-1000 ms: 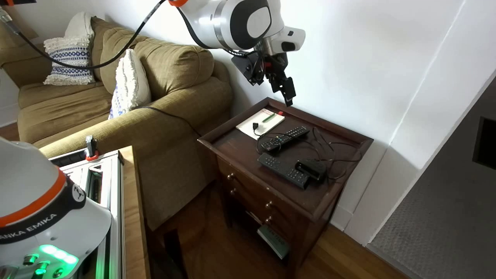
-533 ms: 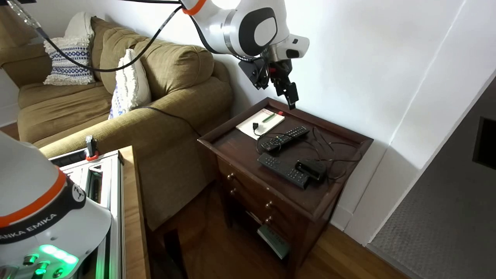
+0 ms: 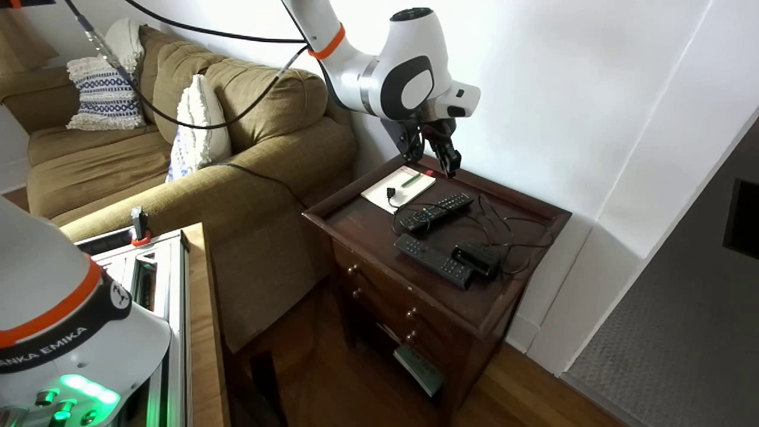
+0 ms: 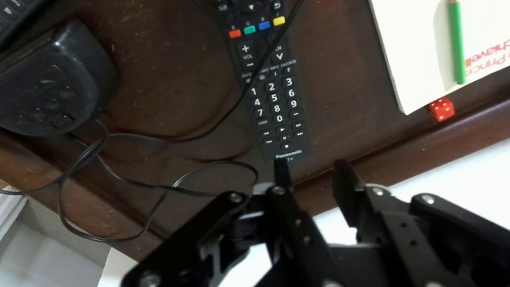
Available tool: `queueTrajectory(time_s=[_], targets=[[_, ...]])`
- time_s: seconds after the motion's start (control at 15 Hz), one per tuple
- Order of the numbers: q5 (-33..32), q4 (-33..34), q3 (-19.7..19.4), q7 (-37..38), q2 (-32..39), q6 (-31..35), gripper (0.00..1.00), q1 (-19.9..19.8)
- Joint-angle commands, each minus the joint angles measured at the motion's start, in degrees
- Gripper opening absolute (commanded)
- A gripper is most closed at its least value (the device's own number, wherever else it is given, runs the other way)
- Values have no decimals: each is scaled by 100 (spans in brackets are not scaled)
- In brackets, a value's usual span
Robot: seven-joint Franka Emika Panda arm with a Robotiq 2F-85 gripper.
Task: Push a button on the remote control
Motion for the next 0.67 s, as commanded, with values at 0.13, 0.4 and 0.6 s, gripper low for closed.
queueTrajectory(time_s=[0.13,0.4,0.6], targets=[[399,419,-411,-180,602,275,0,397],[492,588,-567,-205,863,358,0,541],[544,667,-636,-220,1016,408,0,623]])
